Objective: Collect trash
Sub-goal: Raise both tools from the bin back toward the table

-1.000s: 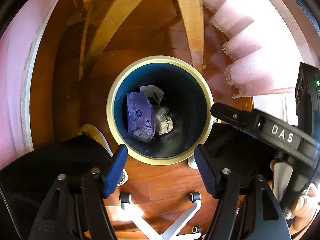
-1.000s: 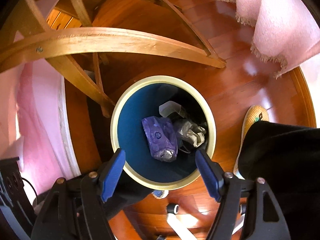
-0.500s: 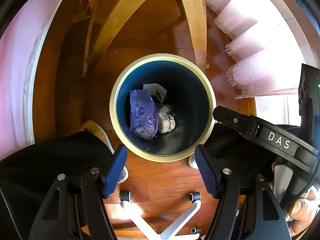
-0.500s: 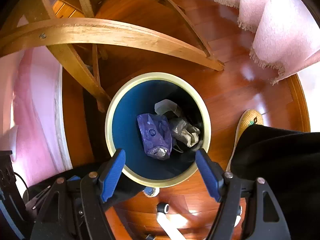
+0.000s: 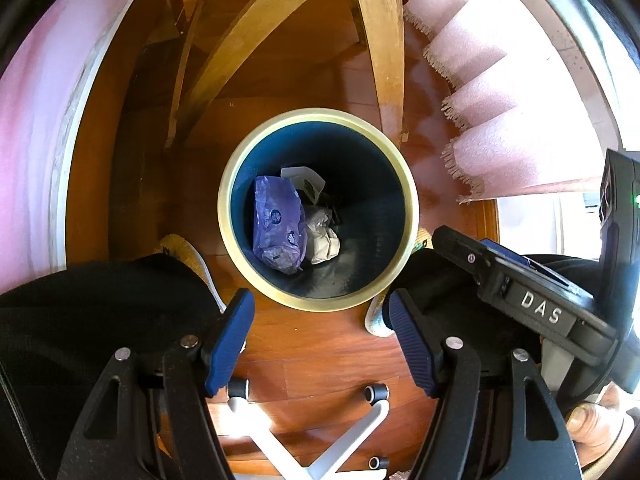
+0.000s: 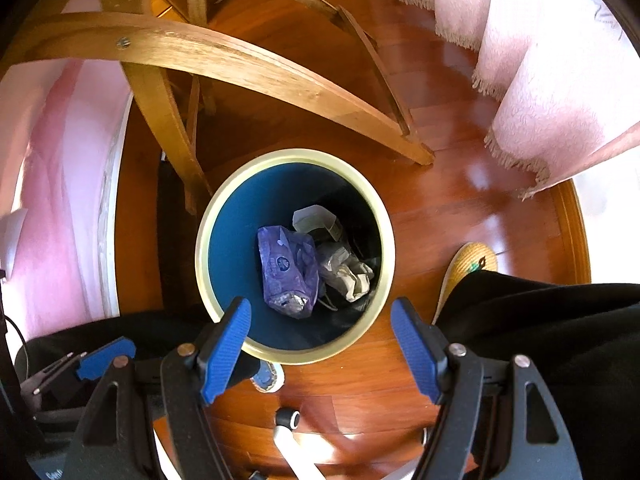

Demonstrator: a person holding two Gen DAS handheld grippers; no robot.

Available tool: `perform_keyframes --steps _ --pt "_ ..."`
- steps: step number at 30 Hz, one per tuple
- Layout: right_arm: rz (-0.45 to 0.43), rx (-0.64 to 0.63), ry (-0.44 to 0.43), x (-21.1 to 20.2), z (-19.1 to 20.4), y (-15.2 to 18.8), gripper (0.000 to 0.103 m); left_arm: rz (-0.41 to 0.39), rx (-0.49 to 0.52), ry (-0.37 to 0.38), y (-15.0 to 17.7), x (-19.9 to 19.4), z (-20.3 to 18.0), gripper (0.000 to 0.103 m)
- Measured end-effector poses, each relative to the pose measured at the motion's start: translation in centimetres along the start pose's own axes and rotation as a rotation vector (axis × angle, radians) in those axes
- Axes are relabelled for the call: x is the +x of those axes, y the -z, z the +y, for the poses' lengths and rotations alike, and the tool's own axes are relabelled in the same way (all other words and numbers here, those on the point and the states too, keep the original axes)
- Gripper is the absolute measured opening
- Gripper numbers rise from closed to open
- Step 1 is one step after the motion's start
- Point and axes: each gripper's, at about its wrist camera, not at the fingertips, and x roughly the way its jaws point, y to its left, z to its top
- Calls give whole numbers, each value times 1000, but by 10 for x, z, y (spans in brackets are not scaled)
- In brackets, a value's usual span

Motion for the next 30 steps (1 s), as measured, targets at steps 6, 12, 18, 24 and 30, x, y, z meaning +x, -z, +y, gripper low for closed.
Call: perform_keyframes --steps 6,12,18,24,30 --pt "-31 -50 11 -16 8 9 73 -32 -20 11 11 -16 2 68" --pt "-89 -123 6 -44 20 21 73 -71 -15 15 26 -41 3 68" --pt "-188 -221 8 -85 31 30 73 -154 28 -12 39 -82 4 68" --pt "-267 -346 14 -132 44 36 73 -247 149 -42 49 -130 -12 68" --pt "-386 -492 1 -196 65 41 73 -327 286 -51 53 -185 -39 70"
